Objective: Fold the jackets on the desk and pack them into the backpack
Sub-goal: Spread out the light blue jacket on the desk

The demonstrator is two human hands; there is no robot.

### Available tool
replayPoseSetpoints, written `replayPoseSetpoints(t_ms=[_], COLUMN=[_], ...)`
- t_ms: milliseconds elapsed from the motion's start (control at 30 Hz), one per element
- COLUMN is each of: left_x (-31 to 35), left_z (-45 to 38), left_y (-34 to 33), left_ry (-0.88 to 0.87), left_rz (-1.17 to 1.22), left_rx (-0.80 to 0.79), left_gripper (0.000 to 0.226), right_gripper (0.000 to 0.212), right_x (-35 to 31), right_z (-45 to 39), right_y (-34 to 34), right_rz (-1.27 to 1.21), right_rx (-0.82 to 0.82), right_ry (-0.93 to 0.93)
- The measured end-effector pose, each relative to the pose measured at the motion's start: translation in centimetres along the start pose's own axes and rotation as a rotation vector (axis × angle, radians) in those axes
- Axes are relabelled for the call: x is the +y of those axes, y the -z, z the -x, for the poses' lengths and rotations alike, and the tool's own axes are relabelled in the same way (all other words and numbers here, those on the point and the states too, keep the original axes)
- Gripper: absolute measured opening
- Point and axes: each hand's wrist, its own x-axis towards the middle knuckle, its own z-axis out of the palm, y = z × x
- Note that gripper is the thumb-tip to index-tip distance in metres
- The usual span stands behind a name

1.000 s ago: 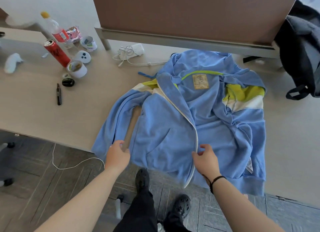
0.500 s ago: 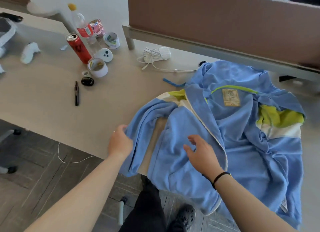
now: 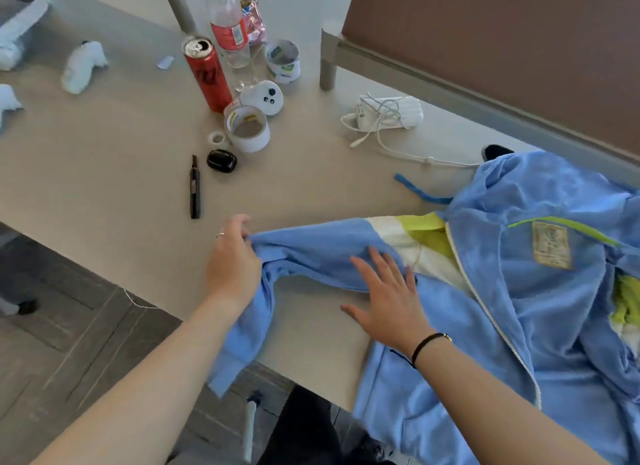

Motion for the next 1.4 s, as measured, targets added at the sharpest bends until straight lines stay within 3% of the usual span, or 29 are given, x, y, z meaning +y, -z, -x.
replayPoseSetpoints(t_ms=[100,233,333,433,533,633,767,933,1100,1300,1400], left_x=[-0.2,-1.1,-3.1,-5.0,-6.2,-5.7,-0.8,7.8,15.0,19.2,20.7], left_z=[-2.1,0.3,2.2,2.4,2.2,1.9,1.7,2.2,3.4,4.3,4.3], left_y=[0.7,-1.1,-2.2,-2.4,-1.9,-1.8,-3.8,-9.3,-14.8,-19.0,-20.4], left_ry=[-0.166,-0.290,-0.354,-0.356,-0.297,-0.230,-0.270,-0.495,-0.628,-0.614,-0.553], left_rz=[-0.168,-0.338,-0.430,-0.476,-0.515,-0.535,-0.519,-0.426,-0.389,-0.349,-0.355], left_rx=[0.074,-0.232,-0.324,-0.330,-0.385,-0.398,-0.371,-0.442,-0.536,-0.608,-0.561], left_gripper=[0.043,0.045,0.049,0.051,0.069,0.066,0.065,0.063,0.059,0.054,0.050], right_gripper=[0.085,0.074,0.064,0.055,0.055,0.060,0.059,0.064,0.070,0.085,0.071], right_x=[0.4,0.5,0.9,1.0,0.7,0.6,1.8,6.7,12.1,15.8,17.1], right_z=[-1.1,-1.7,-1.8,-2.0,-2.2,-2.2,-1.8,-1.0,-0.7,-0.8,-0.9], right_y=[0.0,0.0,-0.1,0.0,-0.2,-0.5,1.0,3.9,5.8,5.9,5.4], right_rz=[0.015,0.046,0.070,0.003,-0.053,-0.024,-0.124,-0.009,0.188,0.012,0.087], right_rx=[-0.022,-0.095,-0.128,-0.107,-0.059,-0.116,-0.071,0.093,0.105,0.061,0.141], right_ry=[-0.081,-0.156,-0.173,-0.199,-0.256,-0.248,-0.270,-0.382,-0.351,-0.438,-0.413])
